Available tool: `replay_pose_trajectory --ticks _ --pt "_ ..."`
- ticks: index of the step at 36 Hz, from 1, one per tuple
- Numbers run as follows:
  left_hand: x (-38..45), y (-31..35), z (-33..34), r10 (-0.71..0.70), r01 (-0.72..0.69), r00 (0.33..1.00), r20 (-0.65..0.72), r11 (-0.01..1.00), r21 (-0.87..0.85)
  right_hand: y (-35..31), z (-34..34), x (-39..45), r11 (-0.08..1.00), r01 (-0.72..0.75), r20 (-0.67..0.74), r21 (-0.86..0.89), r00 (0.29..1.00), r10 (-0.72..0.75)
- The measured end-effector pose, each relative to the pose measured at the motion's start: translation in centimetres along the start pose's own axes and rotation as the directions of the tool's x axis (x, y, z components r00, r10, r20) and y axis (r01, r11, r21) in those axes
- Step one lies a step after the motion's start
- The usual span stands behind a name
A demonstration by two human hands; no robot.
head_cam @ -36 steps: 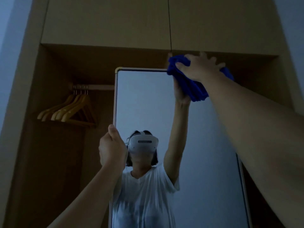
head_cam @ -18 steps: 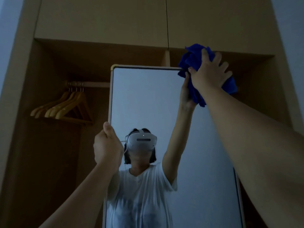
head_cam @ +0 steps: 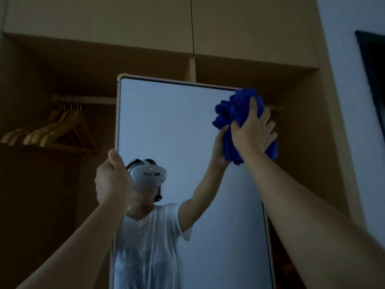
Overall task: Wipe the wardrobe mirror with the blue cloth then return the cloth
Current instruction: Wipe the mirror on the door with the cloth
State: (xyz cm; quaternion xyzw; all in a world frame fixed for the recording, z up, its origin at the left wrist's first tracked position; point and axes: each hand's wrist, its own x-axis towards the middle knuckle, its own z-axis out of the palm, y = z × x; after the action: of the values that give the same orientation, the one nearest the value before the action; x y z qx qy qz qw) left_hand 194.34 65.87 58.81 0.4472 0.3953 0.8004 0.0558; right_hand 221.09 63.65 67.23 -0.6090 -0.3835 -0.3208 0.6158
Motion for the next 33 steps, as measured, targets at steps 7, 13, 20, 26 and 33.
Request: replay_pose_trajectory --ticks 7,13,20,26,33 --pt "0.2 -0.3 0.3 0.012 -0.012 1.000 -0.028 1.000 0.001 -0.8 -0.4 1.3 0.998 0.018 -0.006 -0.061 1.000 -0.018" --pt "-0.1 0.1 -0.1 0.005 -0.005 1.000 -0.001 1.000 0.016 0.5 1.7 -6.8 0.997 0.023 -0.039 -0.075 0.999 -0.026" --pt "-0.2 0.2 0.0 -0.018 0.018 1.000 0.010 1.000 0.023 -3.1 1.8 -5.9 0.990 0.138 -0.018 -0.016 0.990 -0.138" --pt "0.2 -0.1 0.2 -0.039 0.039 0.999 -0.013 0.999 -0.009 -9.9 1.1 -5.0 0.910 0.414 -0.013 -0.006 0.910 -0.414" --pt "0.5 -0.6 0.0 -0.012 0.016 0.997 0.070 0.998 -0.067 -11.2 1.8 -10.6 0.738 0.674 -0.045 -0.029 0.737 -0.675"
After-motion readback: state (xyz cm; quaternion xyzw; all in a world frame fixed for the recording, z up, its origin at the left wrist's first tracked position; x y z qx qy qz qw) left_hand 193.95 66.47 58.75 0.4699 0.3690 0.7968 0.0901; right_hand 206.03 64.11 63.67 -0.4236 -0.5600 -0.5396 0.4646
